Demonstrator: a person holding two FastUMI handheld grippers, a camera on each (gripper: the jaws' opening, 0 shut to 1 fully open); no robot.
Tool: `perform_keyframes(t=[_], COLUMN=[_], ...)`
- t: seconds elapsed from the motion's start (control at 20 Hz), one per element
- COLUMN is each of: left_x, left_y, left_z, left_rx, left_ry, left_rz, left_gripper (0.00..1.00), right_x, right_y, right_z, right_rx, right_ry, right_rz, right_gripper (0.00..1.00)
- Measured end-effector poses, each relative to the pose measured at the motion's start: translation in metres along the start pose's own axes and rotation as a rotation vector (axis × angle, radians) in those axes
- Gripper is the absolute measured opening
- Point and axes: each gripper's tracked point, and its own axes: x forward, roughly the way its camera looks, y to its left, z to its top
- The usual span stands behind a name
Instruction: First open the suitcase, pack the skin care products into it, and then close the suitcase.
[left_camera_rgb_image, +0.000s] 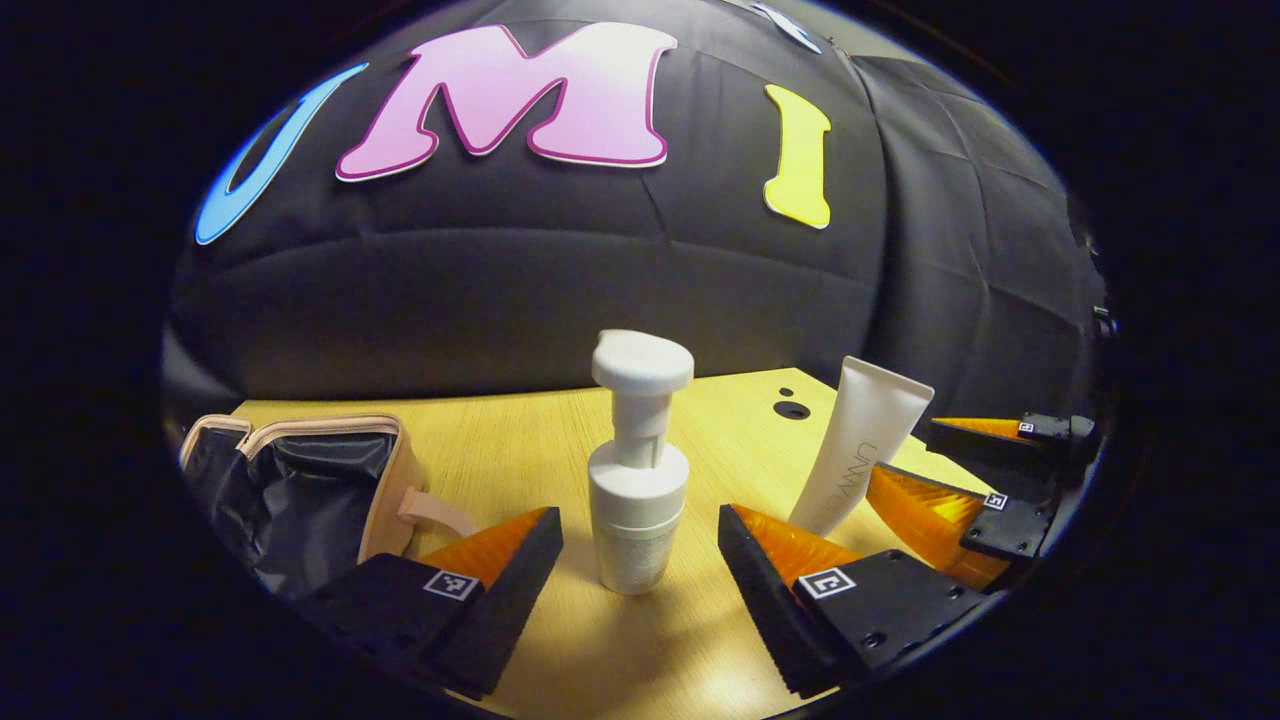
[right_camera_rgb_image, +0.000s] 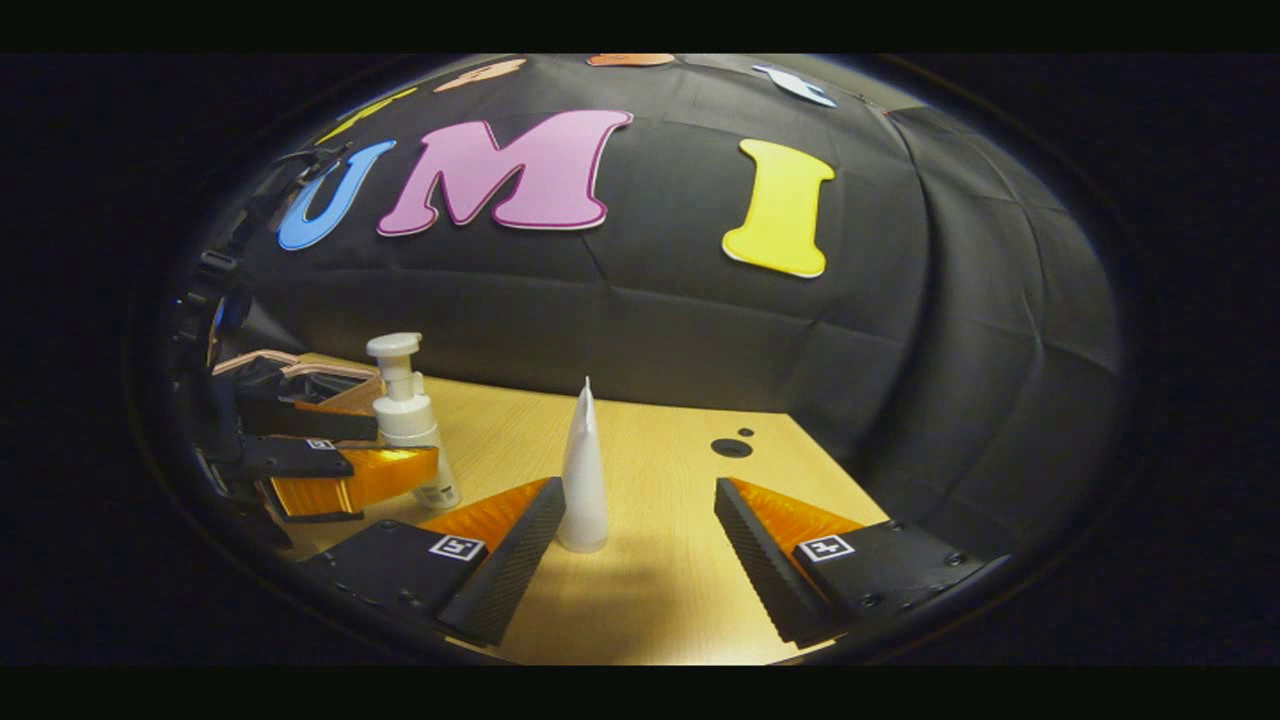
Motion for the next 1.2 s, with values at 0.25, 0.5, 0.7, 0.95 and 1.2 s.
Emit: perform_keyframes(t=[0.25, 0.5, 0.7, 0.95, 1.2], left_x=[0.043, 0.053, 0.052, 0.048, 0.043], left_y=[0.005, 0.012, 0.015, 0.015, 0.015], left_z=[-0.020, -0.019, -0.018, -0.021, -0.022], left_rx=[-0.068, -0.068, -0.086, -0.086, -0.091], left_ry=[0.072, 0.059, 0.050, 0.063, 0.065], left_rz=[0.032, 0.017, 0.003, -0.001, -0.003], left_gripper=[0.94, 0.65, 0.61, 0.62, 0.58], right_x=[0.027, 0.044, 0.065, 0.073, 0.077], right_y=[0.015, 0.034, 0.043, 0.040, 0.039], right_z=[-0.025, -0.040, -0.037, -0.040, -0.037], right_rx=[0.027, 0.003, 0.009, -0.003, 0.052], right_ry=[0.069, 0.104, 0.097, 0.145, 0.143], right_rz=[0.035, 0.054, 0.034, -0.009, -0.014], right_gripper=[0.97, 0.97, 0.97, 0.60, 0.44])
